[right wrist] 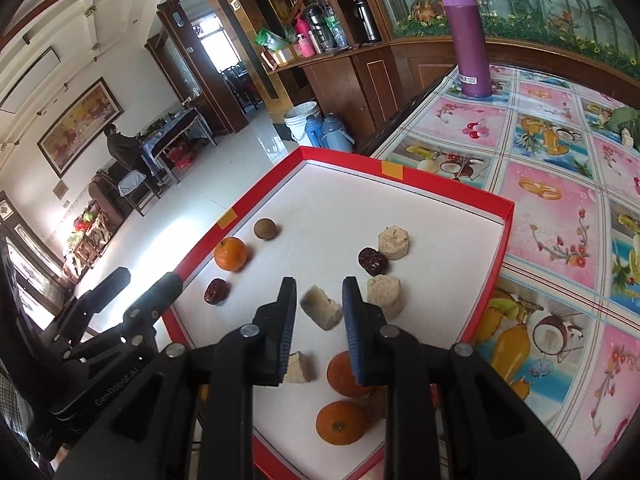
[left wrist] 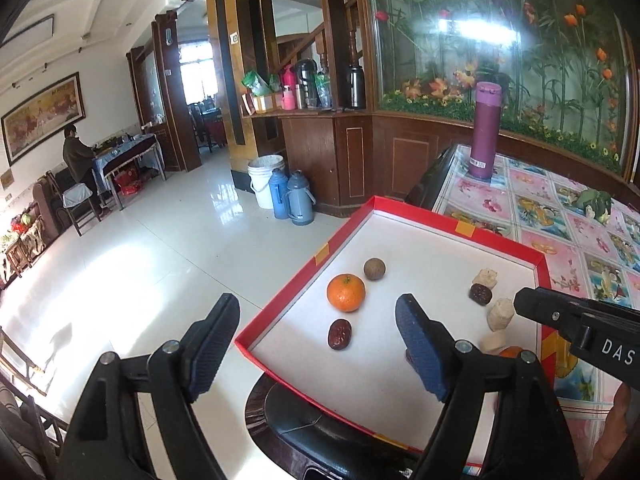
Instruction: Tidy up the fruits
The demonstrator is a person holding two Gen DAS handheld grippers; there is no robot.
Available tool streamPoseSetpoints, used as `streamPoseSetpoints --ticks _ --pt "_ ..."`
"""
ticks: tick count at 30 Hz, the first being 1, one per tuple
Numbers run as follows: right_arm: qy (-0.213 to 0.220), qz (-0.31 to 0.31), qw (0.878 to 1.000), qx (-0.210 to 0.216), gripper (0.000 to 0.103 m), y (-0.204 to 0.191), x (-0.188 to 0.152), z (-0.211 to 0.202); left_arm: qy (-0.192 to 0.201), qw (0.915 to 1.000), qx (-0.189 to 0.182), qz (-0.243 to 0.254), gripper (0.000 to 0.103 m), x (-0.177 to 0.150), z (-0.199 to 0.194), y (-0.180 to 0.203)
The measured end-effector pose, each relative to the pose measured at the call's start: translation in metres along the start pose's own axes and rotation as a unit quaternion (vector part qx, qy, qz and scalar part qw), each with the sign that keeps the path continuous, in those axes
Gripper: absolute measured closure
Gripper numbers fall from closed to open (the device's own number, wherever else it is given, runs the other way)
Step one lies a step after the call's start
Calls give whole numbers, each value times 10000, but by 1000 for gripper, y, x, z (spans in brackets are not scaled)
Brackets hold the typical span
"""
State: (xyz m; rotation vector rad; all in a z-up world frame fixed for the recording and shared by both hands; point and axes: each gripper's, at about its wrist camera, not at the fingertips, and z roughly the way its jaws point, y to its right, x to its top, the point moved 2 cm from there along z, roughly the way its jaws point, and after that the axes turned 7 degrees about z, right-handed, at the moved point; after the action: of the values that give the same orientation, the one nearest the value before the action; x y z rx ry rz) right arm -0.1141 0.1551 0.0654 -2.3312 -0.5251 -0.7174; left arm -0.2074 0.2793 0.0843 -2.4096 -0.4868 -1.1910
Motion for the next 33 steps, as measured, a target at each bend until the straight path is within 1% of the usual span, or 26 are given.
streamPoseSetpoints --ticks 2,4,5,8,10,12,13,19,22,24,26,29,31,33 --pt "114 -12 9999 14 77 -2 -3 -13 196 9996 207 62 17 5 -18 1" --pt "257 -34 9997 33 77 -5 -6 -29 423 9982 407 110 8 8 -38 3" --pt "328 -49 9994 38 77 -6 -7 -36 577 9972 462 109 0 9 -51 3" --pt "571 -85 9983 54 77 -10 -13 -63 913 9948 433 106 0 13 -82 4" --pt "711 -94 9974 75 73 -12 -19 -80 1069 9933 422 98 0 11 -100 4" --pt "894 -104 9959 64 60 -13 -27 -99 1216 9916 438 101 0 9 -117 5" --pt "1004 -108 9949 64 58 -14 -31 -108 1280 9908 422 94 0 8 -124 5" --pt "1322 -134 9911 62 57 -22 -49 -151 1517 9880 287 -83 0 4 -161 -3" --pt "1497 -208 9885 46 54 -30 -60 -174 1619 9862 292 -197 0 4 -172 -10" --pt "1632 -290 9862 28 40 -35 -67 -187 1625 9860 280 -230 0 5 -174 -13" --pt "1777 -370 9834 -1 34 -39 -74 -198 1629 9859 288 -237 0 4 -172 -13" --pt "1913 -594 9797 -125 29 -46 -78 -203 1600 9861 375 -262 0 4 -170 -16" --pt "1988 -561 9784 -109 28 -46 -77 -204 1554 9867 419 -238 0 2 -167 -17" --pt "2035 -449 9780 -33 23 -43 -76 -203 1517 9872 449 -208 0 1 -165 -20"
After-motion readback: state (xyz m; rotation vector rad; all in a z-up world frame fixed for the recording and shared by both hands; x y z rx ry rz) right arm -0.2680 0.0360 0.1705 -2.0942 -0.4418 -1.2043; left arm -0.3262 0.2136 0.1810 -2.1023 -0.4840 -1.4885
